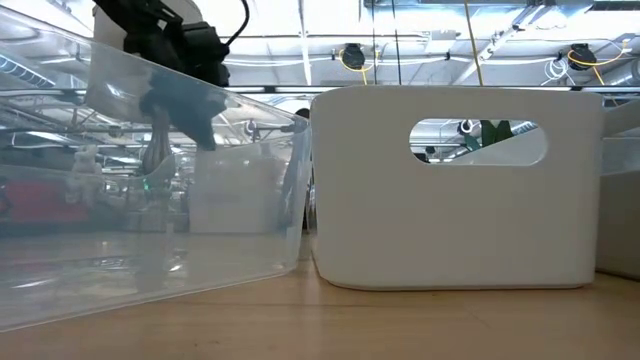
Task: Stack baskets by color
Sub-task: Stack the left white bin on the top left white bin
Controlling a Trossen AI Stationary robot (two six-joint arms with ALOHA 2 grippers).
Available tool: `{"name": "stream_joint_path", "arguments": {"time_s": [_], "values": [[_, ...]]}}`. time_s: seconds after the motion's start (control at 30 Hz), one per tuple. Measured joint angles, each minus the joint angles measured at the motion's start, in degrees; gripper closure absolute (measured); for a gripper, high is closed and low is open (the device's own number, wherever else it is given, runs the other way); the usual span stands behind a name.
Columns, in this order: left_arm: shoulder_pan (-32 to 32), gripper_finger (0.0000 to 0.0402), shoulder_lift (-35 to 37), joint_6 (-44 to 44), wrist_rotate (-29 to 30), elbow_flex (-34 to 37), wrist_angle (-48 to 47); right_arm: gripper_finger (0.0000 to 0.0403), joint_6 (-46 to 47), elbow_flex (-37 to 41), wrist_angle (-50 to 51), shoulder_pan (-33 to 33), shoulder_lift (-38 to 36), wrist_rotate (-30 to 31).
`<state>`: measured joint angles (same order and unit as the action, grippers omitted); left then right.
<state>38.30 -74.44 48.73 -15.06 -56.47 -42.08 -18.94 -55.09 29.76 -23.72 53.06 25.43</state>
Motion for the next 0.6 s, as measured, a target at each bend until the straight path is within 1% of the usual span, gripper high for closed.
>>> {"name": "stream_joint_path", "arguments": {"time_s": [0.1,0.27,0.4,0.6], "values": [[0.0,0.0397,0.3,-0.7,-1.3,0.0,0.0,0.0227,0.0,0.0,0.0,0.0,0.0,0.0],[0.0,0.0383,0.2,-1.4,-0.3,0.0,0.7,0.0227,0.0,0.0,0.0,0.0,0.0,0.0],[0.0,0.0380,0.2,-2.7,0.0,0.0,2.8,0.0227,0.0,0.0,0.0,0.0,0.0,0.0],[0.0,0.0378,0.2,-2.6,0.1,0.0,3.3,0.0227,0.0,0.0,0.0,0.0,0.0,0.0]]}}
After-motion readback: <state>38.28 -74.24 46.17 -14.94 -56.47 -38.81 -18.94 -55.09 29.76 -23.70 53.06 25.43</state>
